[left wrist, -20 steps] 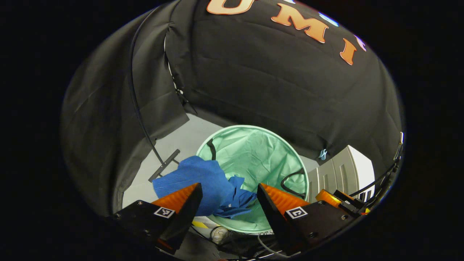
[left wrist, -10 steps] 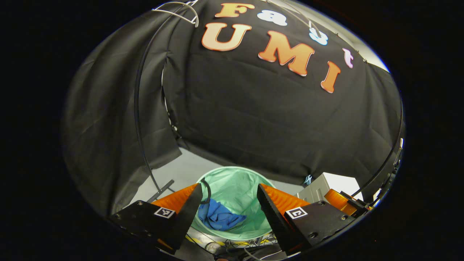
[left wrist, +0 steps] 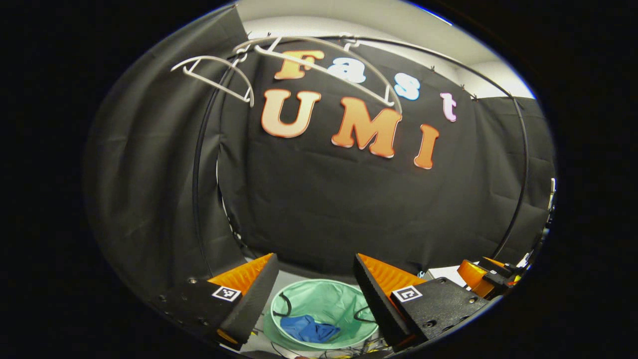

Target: Grasp the clothes on the hanger with both hands and then place them into the laundry hamper below.

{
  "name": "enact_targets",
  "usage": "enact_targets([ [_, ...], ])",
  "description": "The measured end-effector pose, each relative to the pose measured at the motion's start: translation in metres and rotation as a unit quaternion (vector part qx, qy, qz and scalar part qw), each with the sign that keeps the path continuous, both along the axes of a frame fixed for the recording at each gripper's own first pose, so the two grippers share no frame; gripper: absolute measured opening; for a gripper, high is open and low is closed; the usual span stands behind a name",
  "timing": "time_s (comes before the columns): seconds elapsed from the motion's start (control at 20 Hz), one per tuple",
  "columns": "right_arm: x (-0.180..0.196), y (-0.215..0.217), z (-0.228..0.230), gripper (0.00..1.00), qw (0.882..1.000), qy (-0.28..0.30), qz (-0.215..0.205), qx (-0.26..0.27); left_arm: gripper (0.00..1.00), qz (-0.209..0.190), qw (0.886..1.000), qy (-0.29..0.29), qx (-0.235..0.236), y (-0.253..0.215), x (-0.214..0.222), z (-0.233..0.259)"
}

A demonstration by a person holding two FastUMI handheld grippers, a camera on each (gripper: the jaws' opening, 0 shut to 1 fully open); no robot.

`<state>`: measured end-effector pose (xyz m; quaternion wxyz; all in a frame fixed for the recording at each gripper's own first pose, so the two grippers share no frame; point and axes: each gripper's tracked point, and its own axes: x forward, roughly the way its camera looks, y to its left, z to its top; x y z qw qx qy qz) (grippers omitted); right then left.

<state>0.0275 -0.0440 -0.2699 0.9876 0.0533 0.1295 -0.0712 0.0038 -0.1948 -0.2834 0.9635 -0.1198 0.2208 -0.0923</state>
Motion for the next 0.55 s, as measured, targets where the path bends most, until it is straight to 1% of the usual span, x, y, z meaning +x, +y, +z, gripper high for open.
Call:
enact_targets([
  [0.05, -0.004, 0.002, 0.011, 1.0, 1.0, -0.01, 0.001, 0.001, 0.95, 0.002, 1.0, -0.014, 0.007, 0.005, 0.001, 0.011],
  [0.1, -0.008, -0.001, 0.023, 0.98, 1.0, -0.02, 0.0, 0.0, 0.95, 0.008, 1.0, -0.026, 0.012, 0.013, 0.001, 0.022],
  [0.15, -0.01, -0.004, 0.034, 0.98, 1.0, -0.031, -0.002, -0.002, 0.95, 0.013, 0.999, -0.036, 0.016, 0.02, -0.001, 0.031],
  [0.2, -0.014, -0.007, 0.045, 0.93, 0.999, -0.042, -0.003, -0.008, 0.92, 0.018, 0.999, -0.043, 0.018, 0.027, -0.004, 0.04],
  [0.25, -0.018, -0.01, 0.056, 0.98, 0.999, -0.051, -0.004, -0.018, 0.92, 0.021, 0.998, -0.05, 0.016, 0.033, -0.008, 0.05],
  [0.3, -0.023, -0.014, 0.064, 0.98, 0.998, -0.062, -0.005, -0.03, 0.92, 0.022, 0.998, -0.057, 0.013, 0.036, -0.008, 0.058],
  [0.35, -0.027, -0.016, 0.072, 1.0, 0.997, -0.07, -0.004, -0.042, 0.92, 0.023, 0.998, -0.065, 0.012, 0.041, -0.008, 0.067],
  [0.4, -0.032, -0.016, 0.08, 0.89, 0.996, -0.079, 0.0, -0.052, 0.92, 0.027, 0.997, -0.074, 0.015, 0.045, -0.006, 0.078],
  [0.45, -0.034, -0.016, 0.086, 0.89, 0.995, -0.085, 0.002, -0.056, 0.92, 0.031, 0.996, -0.08, 0.022, 0.051, -0.006, 0.087],
  [0.55, -0.04, -0.017, 0.096, 0.89, 0.994, -0.096, 0.002, -0.056, 0.99, 0.036, 0.995, -0.086, 0.043, 0.064, -0.007, 0.098],
])
